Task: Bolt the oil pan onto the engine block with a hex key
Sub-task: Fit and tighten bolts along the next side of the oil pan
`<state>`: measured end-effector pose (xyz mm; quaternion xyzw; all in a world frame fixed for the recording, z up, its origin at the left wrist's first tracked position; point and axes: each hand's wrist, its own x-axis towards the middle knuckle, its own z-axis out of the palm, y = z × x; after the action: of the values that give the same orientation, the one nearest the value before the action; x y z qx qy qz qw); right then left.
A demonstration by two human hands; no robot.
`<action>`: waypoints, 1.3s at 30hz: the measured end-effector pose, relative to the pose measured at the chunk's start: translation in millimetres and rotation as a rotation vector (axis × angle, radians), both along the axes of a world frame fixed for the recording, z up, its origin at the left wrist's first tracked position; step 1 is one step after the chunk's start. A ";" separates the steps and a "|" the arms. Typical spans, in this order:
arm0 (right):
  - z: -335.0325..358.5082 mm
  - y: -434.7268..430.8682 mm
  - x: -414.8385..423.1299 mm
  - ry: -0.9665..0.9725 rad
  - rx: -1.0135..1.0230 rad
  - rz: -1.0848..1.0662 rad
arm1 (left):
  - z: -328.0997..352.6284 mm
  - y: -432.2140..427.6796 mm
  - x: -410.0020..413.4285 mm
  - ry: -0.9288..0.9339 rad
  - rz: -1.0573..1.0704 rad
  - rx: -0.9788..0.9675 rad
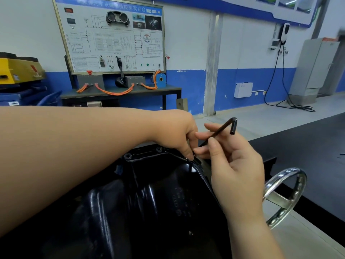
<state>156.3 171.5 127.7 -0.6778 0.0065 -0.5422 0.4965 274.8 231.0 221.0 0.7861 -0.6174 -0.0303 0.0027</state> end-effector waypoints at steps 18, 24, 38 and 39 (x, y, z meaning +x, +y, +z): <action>-2.5 0.0 5.9 -0.006 0.016 -0.145 | -2.5 -1.9 2.7 -0.065 -0.006 0.009; -5.2 2.9 5.8 -0.008 -0.065 -0.140 | -2.1 -1.6 0.3 -0.067 -0.023 0.024; -7.7 1.5 2.2 -0.020 -0.034 -0.164 | -1.0 0.7 3.7 -0.013 -0.011 0.063; -7.7 1.5 2.2 -0.018 -0.029 -0.168 | -1.1 0.5 3.3 -0.020 -0.015 0.064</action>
<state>158.5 172.9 120.0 -0.6772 0.0510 -0.5880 0.4395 278.1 231.4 219.9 0.7815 -0.6218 -0.0420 -0.0290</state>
